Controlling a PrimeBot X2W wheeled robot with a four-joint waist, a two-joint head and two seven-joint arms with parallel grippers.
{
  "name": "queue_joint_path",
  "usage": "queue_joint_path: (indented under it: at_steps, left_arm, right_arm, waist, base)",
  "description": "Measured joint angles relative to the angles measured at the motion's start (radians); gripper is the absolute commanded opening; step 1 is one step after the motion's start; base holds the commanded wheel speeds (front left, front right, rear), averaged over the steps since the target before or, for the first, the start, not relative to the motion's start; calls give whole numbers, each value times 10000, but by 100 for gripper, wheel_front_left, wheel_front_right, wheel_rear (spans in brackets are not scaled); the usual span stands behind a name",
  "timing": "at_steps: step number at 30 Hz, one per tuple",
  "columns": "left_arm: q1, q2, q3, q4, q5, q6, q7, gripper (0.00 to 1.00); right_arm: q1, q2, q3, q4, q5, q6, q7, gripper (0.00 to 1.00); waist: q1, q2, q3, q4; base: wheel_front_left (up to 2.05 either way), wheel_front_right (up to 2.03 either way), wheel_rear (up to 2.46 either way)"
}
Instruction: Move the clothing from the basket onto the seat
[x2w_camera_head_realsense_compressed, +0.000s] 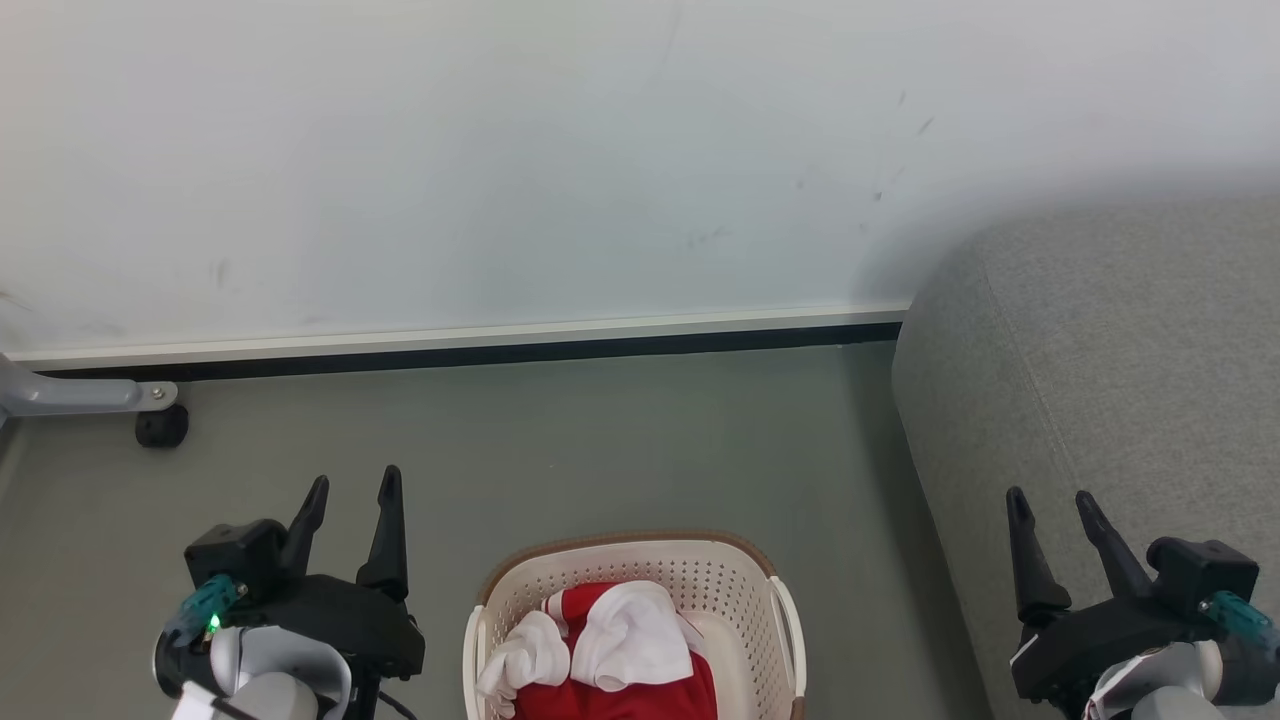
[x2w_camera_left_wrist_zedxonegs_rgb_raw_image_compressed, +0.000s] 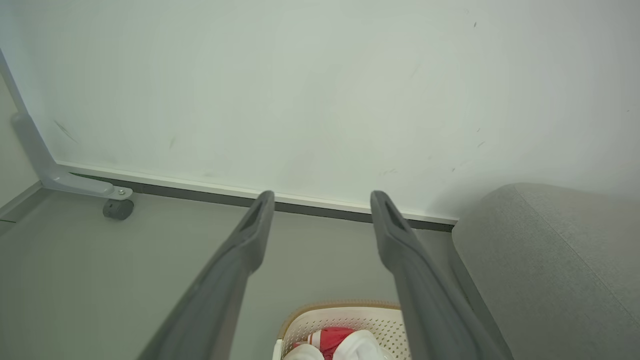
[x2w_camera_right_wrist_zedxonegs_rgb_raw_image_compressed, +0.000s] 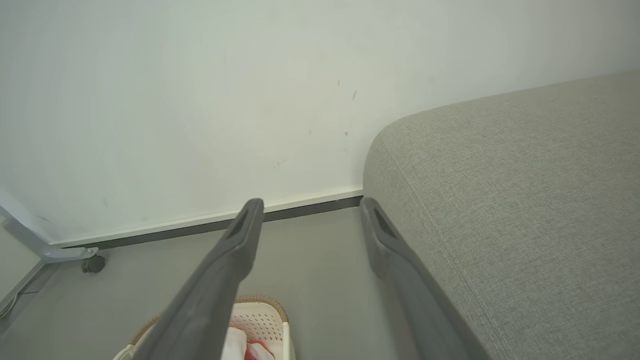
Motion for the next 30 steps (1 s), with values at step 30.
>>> queue_joint_path:
  at_steps: [30]
  left_arm:
    - [-406,-58,96,573,1463,489,-717,100]
  right_arm:
    - [-353,-410,360,-82,-2144,-535,-570,100]
  waist:
    - [0,0,-49,-38]
  base:
    - [0,0,0]
